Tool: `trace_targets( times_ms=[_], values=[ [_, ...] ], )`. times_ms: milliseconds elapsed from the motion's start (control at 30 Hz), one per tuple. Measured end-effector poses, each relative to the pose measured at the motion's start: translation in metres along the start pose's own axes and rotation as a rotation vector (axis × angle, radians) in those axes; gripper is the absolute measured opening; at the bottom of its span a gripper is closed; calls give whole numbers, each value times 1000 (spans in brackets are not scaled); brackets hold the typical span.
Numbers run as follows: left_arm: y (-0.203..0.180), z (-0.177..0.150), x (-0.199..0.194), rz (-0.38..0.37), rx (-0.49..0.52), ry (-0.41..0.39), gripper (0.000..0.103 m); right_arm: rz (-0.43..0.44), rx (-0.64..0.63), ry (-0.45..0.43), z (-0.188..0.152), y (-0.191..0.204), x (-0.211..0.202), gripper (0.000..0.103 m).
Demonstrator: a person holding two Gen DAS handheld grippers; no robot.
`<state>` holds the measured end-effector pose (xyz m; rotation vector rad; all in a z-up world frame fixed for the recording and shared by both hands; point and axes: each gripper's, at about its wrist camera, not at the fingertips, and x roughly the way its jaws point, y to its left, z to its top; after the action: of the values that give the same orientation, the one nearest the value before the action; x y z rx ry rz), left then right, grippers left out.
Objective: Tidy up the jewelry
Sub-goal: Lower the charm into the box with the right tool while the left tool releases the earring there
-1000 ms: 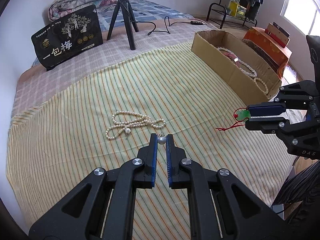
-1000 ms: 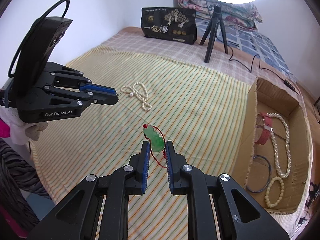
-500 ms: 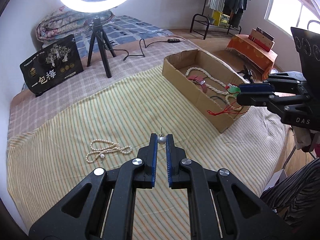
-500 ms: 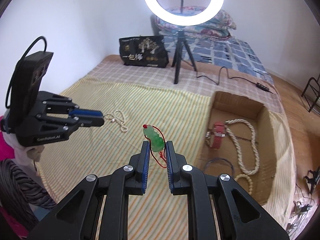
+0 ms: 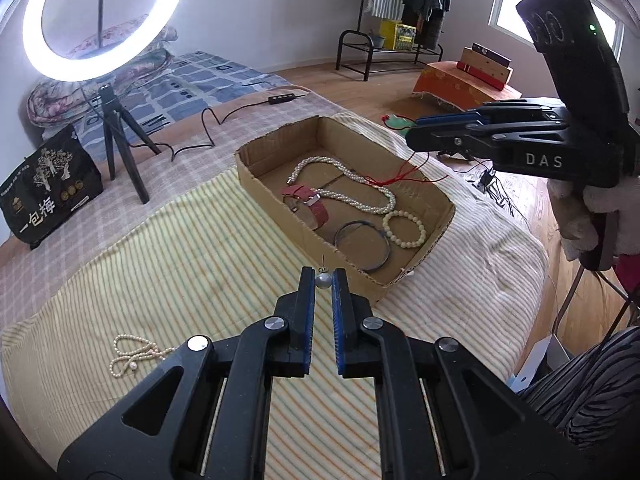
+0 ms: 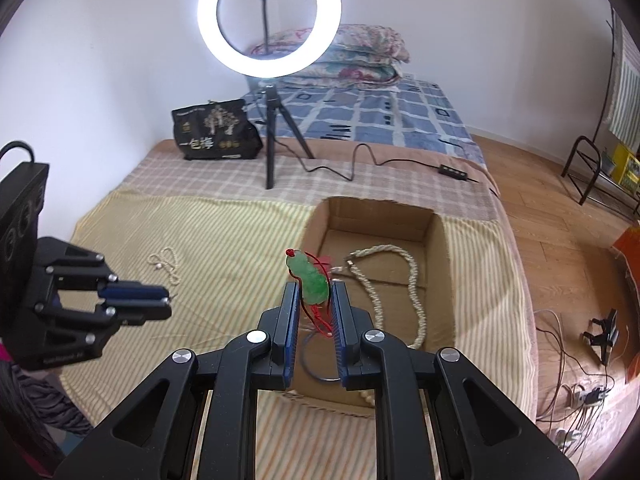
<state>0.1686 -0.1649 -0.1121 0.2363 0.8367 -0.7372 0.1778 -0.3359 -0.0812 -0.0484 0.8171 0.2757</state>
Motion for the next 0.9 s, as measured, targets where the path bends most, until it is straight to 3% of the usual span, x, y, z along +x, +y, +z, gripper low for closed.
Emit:
trace_targets(
  times_ms=[533, 900],
  values=[
    [-39, 24, 57, -46, -18, 18, 6, -27, 75, 23, 6, -51, 37, 14],
    [-48, 27, 82, -31, -15, 43, 6, -32, 102, 60, 10, -70, 68, 14]
  ],
)
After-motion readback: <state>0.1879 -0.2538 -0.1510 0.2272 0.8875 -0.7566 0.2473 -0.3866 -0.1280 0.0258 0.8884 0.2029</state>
